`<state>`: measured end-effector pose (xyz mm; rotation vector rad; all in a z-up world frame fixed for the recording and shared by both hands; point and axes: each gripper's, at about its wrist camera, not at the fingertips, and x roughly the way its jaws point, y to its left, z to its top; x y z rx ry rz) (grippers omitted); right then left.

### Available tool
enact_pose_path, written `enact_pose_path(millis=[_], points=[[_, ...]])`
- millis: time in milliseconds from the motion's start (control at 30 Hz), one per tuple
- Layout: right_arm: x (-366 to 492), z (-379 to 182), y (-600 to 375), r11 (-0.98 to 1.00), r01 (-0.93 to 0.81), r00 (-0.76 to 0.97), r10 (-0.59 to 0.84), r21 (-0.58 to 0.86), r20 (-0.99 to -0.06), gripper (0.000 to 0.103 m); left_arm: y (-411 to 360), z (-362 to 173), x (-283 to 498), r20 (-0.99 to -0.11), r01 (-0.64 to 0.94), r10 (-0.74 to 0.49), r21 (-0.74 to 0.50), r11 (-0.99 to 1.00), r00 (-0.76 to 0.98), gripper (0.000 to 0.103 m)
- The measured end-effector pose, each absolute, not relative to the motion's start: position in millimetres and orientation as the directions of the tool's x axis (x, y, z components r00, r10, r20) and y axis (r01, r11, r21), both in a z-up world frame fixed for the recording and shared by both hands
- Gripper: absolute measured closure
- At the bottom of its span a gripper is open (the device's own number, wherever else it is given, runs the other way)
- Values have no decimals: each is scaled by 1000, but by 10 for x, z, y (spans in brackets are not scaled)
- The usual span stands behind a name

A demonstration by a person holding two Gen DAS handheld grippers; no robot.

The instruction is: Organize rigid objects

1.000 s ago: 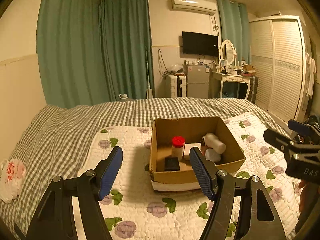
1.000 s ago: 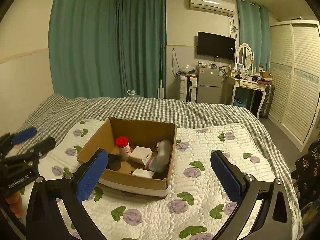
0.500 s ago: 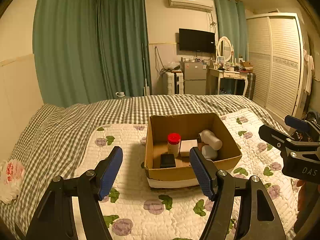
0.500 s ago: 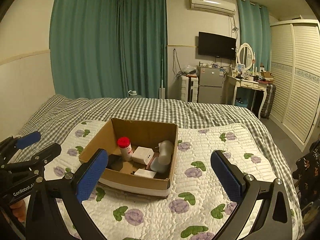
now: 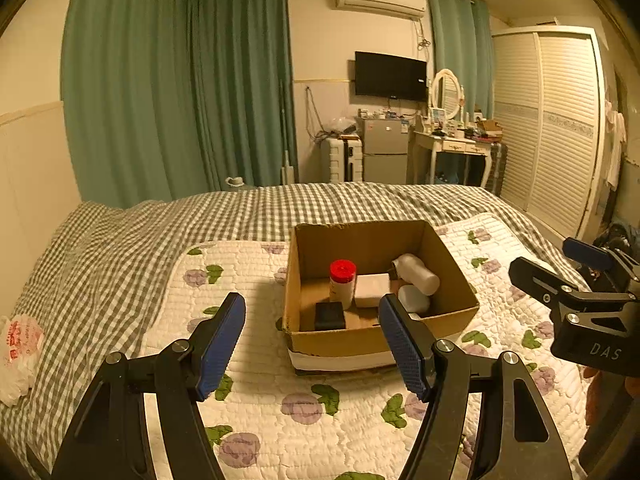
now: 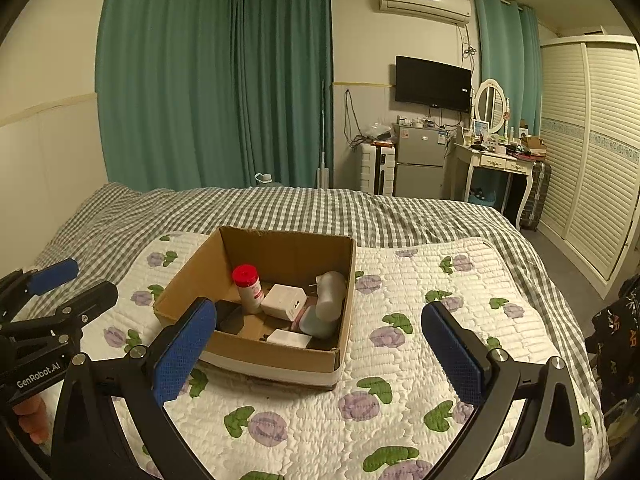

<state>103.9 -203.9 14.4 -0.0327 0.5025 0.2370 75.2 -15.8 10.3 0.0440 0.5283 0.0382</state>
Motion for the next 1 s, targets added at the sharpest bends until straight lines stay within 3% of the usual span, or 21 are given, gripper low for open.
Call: enact_pose_path(millis=[1000], points=[[1009,130,-2014,981,-193,850,182,28,-494,0,-73,57,652,-507,-36,54,45,998,860,31]])
